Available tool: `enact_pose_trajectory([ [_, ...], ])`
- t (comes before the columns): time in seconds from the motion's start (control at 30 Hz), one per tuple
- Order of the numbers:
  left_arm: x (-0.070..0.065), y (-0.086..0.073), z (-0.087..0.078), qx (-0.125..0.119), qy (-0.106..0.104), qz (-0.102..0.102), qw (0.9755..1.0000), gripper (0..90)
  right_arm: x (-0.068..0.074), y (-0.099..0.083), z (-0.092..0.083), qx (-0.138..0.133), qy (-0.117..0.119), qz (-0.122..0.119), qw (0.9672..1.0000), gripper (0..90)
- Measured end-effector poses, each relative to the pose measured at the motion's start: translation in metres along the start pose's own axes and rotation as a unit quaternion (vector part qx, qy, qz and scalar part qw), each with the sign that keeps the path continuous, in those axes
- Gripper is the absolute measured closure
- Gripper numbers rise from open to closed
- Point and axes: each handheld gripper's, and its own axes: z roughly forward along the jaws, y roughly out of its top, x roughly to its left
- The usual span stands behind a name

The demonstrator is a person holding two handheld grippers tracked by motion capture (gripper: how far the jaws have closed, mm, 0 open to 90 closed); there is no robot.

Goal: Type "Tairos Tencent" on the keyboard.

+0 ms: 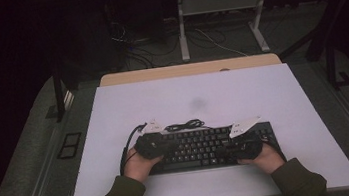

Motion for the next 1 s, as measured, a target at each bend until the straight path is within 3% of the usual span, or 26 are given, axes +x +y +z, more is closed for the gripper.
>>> enact_pose_trajectory([
  [0.63, 0.000, -0.002, 0.004, 0.009, -0.003, -0.002, 1.0000, 89.2, 0.000, 0.000, 0.000, 0.000, 0.000, 0.001, 1.0000, 89.3],
  [1.0, -0.001, 0.000, -0.006, -0.018, -0.011, -0.010, 0.9997, 86.9, 0.000, 0.000, 0.000, -0.001, 0.000, 0.000, 1.0000, 89.4],
])
